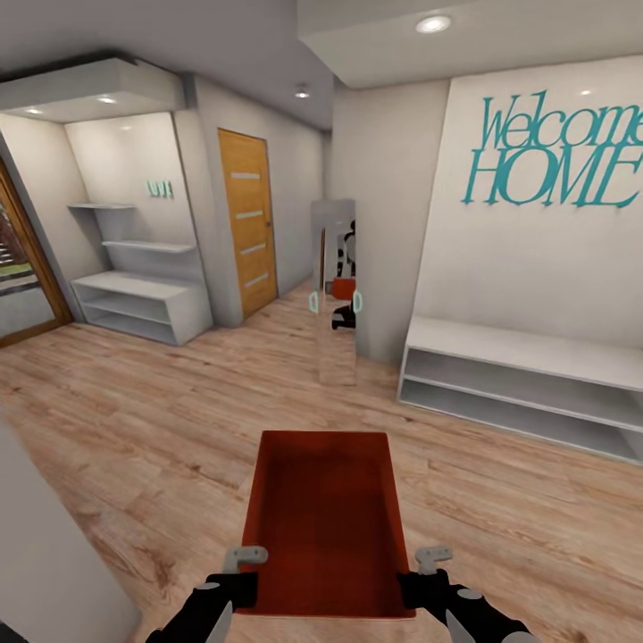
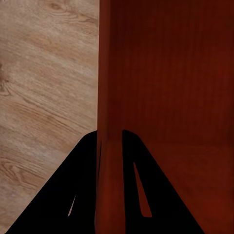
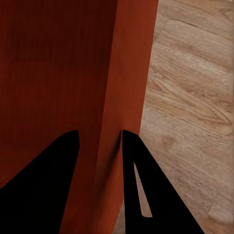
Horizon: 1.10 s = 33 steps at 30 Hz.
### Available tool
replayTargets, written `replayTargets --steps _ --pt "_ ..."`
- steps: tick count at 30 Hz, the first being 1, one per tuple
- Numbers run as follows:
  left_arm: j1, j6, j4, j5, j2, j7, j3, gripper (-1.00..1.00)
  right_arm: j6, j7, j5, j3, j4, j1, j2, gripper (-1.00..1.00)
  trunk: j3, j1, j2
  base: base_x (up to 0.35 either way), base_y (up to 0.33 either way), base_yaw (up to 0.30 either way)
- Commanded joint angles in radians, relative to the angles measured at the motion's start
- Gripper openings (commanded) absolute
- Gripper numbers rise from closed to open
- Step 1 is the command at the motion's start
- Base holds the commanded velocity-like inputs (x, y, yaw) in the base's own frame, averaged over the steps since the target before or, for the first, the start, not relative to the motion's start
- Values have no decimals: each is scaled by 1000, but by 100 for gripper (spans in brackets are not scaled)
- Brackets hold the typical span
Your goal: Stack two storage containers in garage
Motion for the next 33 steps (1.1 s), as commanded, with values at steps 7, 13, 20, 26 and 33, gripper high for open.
replayTargets --steps 7,13,20,26,33 --pt "-1 6 0 10 61 -1 48 -100 -8 35 -5 14 -2 -1 -6 -100 -2 1 -2 327 0 0" --pt "-1 6 0 11 61 -1 48 -100 -9 35 -5 14 -2 -1 -6 -100 -2 1 -2 327 0 0" --pt "-1 6 0 11 61 -1 48 -100 -9 35 -5 14 -2 -1 -6 -100 -2 1 -2 327 32 0" --pt "-1 6 0 12 61 -1 48 -100 -9 35 -5 14 -2 -1 -6 -100 -2 1 -2 327 100 0" --pt "-1 6 0 11 60 -1 48 -100 -9 35 -5 14 -2 -1 -6 -100 -2 1 -2 327 134 154"
